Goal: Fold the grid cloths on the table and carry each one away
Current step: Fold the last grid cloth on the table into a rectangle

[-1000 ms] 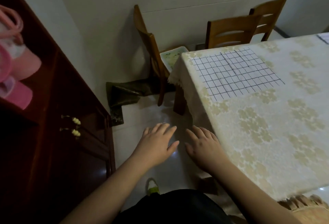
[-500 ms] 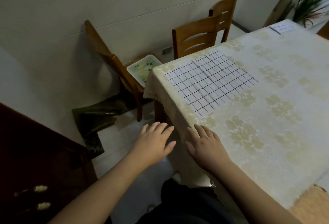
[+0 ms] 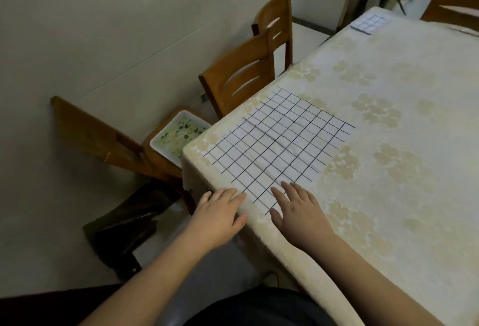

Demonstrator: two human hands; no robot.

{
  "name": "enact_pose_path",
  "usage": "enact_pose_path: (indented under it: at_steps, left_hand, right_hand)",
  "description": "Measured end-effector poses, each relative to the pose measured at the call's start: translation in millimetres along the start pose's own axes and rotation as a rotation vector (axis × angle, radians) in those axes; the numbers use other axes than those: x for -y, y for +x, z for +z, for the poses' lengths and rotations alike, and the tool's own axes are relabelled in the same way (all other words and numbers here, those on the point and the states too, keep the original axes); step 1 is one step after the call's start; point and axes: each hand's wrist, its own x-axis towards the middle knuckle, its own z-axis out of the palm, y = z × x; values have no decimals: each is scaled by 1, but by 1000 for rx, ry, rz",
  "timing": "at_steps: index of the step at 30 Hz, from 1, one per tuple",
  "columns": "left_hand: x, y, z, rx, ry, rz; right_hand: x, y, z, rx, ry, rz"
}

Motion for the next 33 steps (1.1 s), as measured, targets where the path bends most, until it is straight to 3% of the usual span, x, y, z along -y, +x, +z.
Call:
enact_pose_path:
  at_steps: [7, 12, 15, 22, 33]
  left_hand:
    - [4, 77, -1, 25, 7, 143]
    - [21, 139, 4, 101, 3, 261]
    - [43, 183, 10, 90, -19, 361]
    - [67, 291, 27, 34, 92, 545]
    - [92, 376, 35, 165, 278, 571]
  right_hand:
    - [-21, 33, -1, 35, 29, 159]
    - [-37, 69, 18, -28, 72, 246]
    - [-41, 97, 27, 44, 154, 284]
    - [-44, 168, 41, -95, 157, 391]
    - [-76, 253, 84, -53, 219, 440]
